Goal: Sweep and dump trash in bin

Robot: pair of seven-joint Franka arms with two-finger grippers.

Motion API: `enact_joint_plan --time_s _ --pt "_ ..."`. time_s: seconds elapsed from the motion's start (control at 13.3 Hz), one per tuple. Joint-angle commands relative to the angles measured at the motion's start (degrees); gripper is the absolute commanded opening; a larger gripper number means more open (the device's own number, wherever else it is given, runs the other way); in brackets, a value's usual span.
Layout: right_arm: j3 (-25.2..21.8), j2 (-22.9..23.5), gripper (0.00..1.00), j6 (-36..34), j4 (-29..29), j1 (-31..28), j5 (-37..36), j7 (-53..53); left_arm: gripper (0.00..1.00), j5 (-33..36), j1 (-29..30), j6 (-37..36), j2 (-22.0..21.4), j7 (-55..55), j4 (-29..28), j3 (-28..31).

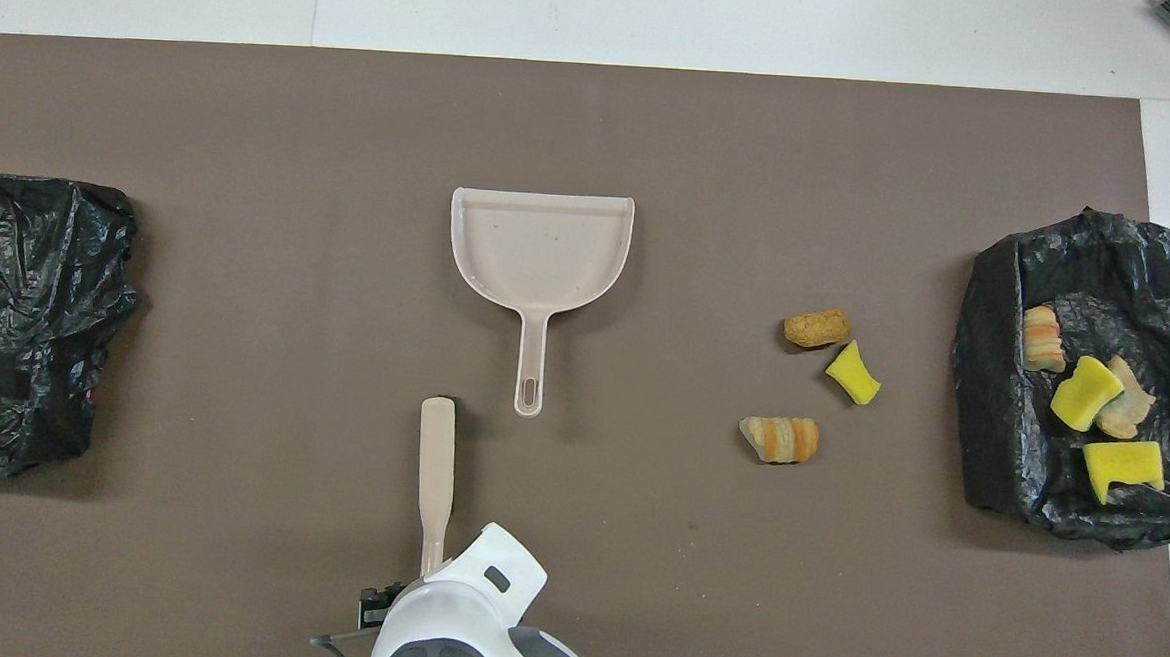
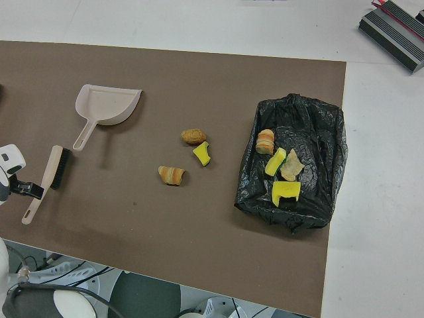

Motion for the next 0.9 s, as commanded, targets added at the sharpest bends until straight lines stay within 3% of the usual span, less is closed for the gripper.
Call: enact_joint_plan --time_s 0.0,0.23,0.53,0.83 --pt "-0.2 3.5 0.85 3.9 0.7 0.7 -4.1 3.9 1.0 0.8 0.8 -0.9 -0.5 0.5 0.1 -0.4" --pt "-0.2 5.2 0.62 4.2 0.9 2.3 -8.3 7.3 1.0 0.8 0.8 -0.9 -0.5 0.5 0.1 -0.4" --pt "-0.2 9.6 0.59 4.3 4.6 3.2 -9.7 13.1 1.0 0.8 0.8 -0.9 -0.5 0.5 0.1 -0.4" --pt "-0.2 9.7 0.41 3.9 4.7 3.3 -9.8 13.1 1.0 0.8 0.8 -0.9 -0.5 0.5 0.1 -0.4"
